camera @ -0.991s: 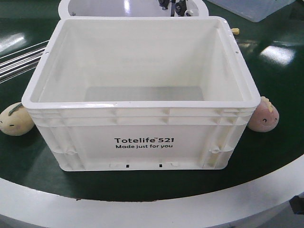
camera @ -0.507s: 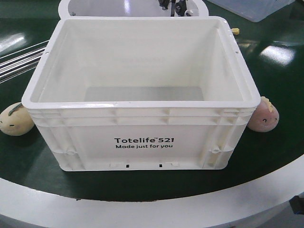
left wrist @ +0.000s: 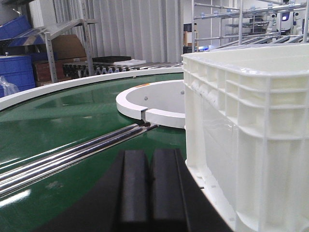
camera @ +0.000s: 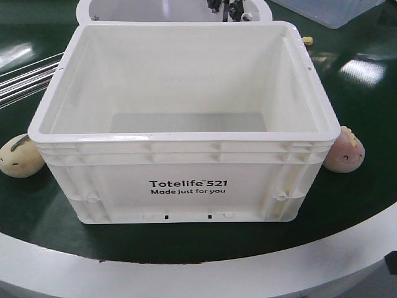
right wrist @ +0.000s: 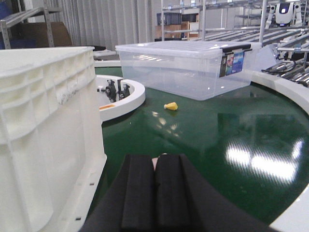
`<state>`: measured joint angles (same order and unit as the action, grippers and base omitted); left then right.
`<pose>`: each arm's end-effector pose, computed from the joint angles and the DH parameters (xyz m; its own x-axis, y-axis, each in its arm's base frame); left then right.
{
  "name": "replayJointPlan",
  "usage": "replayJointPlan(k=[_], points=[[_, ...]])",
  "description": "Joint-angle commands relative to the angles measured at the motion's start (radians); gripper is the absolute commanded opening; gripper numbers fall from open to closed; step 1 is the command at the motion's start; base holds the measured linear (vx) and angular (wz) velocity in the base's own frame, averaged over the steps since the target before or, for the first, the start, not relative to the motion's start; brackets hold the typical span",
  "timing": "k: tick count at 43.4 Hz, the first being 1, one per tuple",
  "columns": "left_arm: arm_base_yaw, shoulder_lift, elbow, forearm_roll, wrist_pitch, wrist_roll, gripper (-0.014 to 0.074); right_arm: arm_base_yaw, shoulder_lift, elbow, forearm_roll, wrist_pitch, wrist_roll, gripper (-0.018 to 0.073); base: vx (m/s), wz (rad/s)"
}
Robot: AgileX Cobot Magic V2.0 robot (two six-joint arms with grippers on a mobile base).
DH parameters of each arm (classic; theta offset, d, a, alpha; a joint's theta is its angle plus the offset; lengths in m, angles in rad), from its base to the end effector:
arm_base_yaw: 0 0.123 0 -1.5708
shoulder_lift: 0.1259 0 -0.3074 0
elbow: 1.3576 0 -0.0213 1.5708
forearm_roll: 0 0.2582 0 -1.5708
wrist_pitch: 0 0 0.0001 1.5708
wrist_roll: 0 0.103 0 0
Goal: Place moving items into box and shelve
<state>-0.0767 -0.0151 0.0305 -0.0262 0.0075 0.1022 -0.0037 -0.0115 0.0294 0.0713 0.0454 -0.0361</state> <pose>0.0531 -0.0041 0.2033 0.0698 0.0708 -0.9950 0.0717 0.9945 0.0758 0.0537 0.0001 0.1996 0.0241 0.0350 -0.9991 -0.0004 0.9994 0.0350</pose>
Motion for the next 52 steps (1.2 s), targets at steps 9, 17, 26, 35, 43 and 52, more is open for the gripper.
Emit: replayJointPlan(k=[9,17,26,35,43,52], points=[[-0.004,0.087,-0.107,-0.001,-0.078,-0.006,-0.0007,-0.004,0.012,-0.037,0.001,-0.125,-0.003,-0.0008,0.00,0.00],[-0.004,0.280,-0.226,-0.001,-0.099,-0.006,-0.0007,-0.004,0.133,-0.142,-0.019,-0.103,-0.050,-0.0008,0.00,0.00],[-0.004,0.760,-0.602,-0.001,-0.201,-0.007,-0.0007,-0.004,0.623,-0.554,-0.034,-0.074,-0.087,-0.0008,0.00,0.00],[-0.004,0.936,-0.771,-0.001,-0.205,-0.009,-0.0007,-0.004,0.820,-0.719,-0.034,-0.090,-0.088,-0.0008,0.00,0.00],[-0.004,1.023,-0.839,-0.001,-0.229,-0.017,-0.0007,-0.004,0.941,-0.787,-0.034,-0.169,-0.087,-0.0008,0.00,0.00],[-0.004,1.037,-0.835,-0.001,-0.278,-0.016,-0.0007,-0.004,1.001,-0.788,-0.030,-0.258,-0.082,-0.0008,0.00,0.00]])
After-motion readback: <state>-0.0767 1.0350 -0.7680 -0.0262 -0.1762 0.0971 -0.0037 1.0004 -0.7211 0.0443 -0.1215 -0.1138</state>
